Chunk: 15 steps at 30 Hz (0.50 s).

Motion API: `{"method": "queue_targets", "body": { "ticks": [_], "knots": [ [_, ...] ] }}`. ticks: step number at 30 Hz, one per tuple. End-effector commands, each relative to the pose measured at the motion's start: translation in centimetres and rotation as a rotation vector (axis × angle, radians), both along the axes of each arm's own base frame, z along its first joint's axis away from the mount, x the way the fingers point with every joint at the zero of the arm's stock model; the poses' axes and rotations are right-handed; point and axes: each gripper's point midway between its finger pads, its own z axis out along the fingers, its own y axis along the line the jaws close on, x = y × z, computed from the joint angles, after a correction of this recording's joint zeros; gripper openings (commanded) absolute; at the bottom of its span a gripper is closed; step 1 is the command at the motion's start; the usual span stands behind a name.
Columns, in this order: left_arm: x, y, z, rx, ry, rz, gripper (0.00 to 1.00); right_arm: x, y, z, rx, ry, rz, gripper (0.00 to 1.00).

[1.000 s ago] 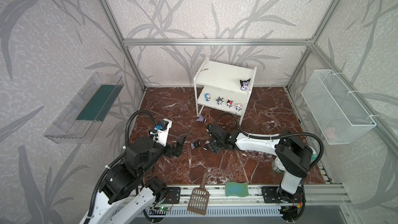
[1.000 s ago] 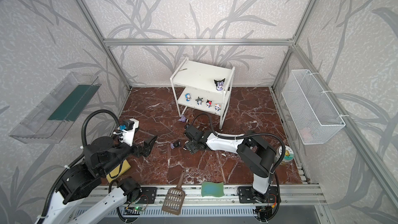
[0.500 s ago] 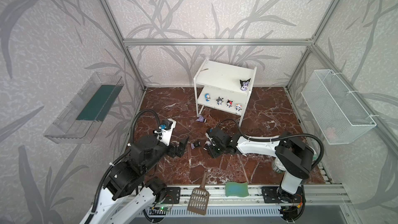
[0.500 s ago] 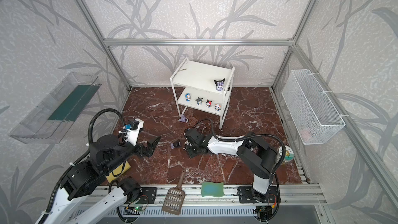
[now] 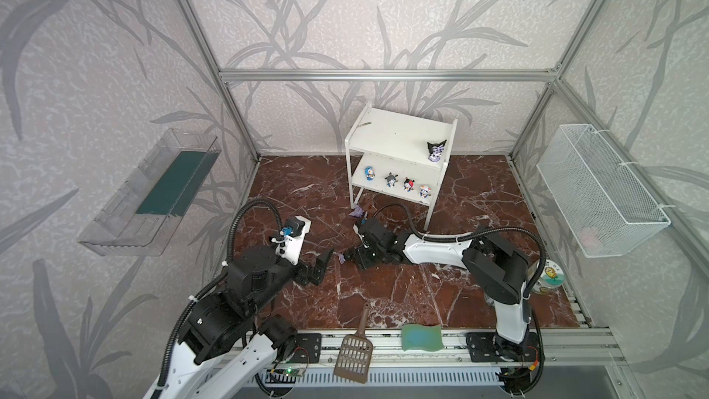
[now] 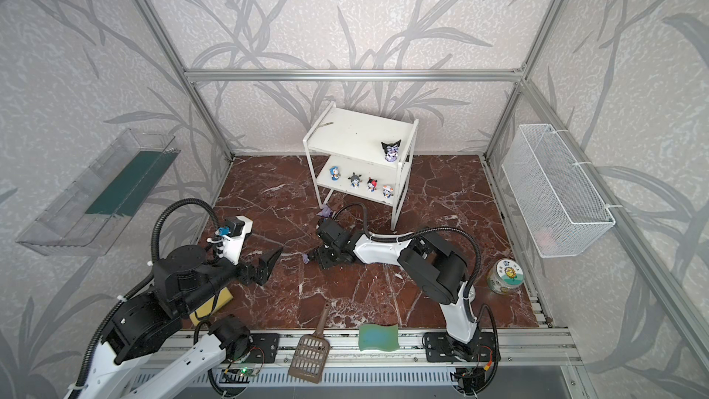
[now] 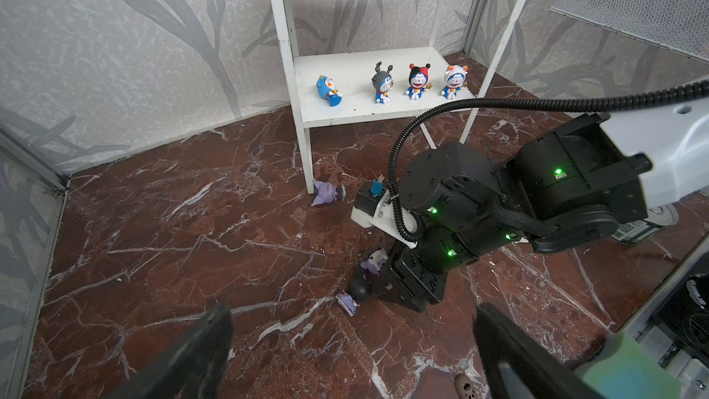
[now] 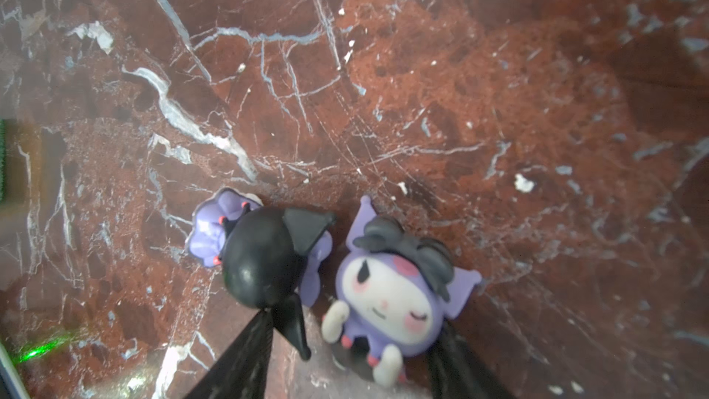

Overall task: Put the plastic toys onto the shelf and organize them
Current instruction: 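Lower the right gripper onto the white-faced Kuromi figure and close it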

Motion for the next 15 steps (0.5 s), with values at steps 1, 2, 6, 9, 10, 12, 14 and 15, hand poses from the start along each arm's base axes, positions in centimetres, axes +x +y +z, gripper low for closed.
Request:
{"method": "queue_targets", "body": {
  "ticks": [1, 2, 6, 9, 10, 12, 14, 15],
  "knots": [
    [-0.1, 0.4, 0.4, 0.017, -0.008, 0.006, 1.00, 0.4, -1.8, -2.0, -0.113, -0.007, -0.042, 0.57],
    [0.0, 0.3, 0.4, 0.020, -0.007, 0.004, 1.00, 0.6, -2.1, -2.1, -0.130, -0.020, -0.049, 0.54],
    [0.4, -0.2, 0.3, 0.023, 0.007, -0.005, 1.00, 0.5, -2.3, -2.3, -0.161, -0.048, -0.032, 0.44],
    [0.7, -0.6, 0.2, 0.016, 0.024, -0.007, 1.00, 0.2, -2.4, -2.2, -0.172, -0.090, 0.003, 0.34],
    [0.8, -0.7, 0.1, 0.014, 0.031, -0.005, 1.00, 0.1, -2.5, -2.0, -0.170, -0.109, 0.010, 0.32],
    [1.0, -1.1, -0.3, -0.003, 0.057, -0.007, 1.00, -0.2, -2.4, -1.6, -0.129, -0.151, 0.042, 0.29],
    [1.1, -1.6, -0.8, -0.023, 0.085, -0.013, 1.00, -0.3, -2.7, -1.1, -0.093, -0.190, 0.052, 0.26],
    [1.2, -1.7, -1.2, -0.028, 0.104, -0.009, 1.00, -0.5, -2.7, -0.7, -0.071, -0.210, 0.066, 0.25]
  ]
}}
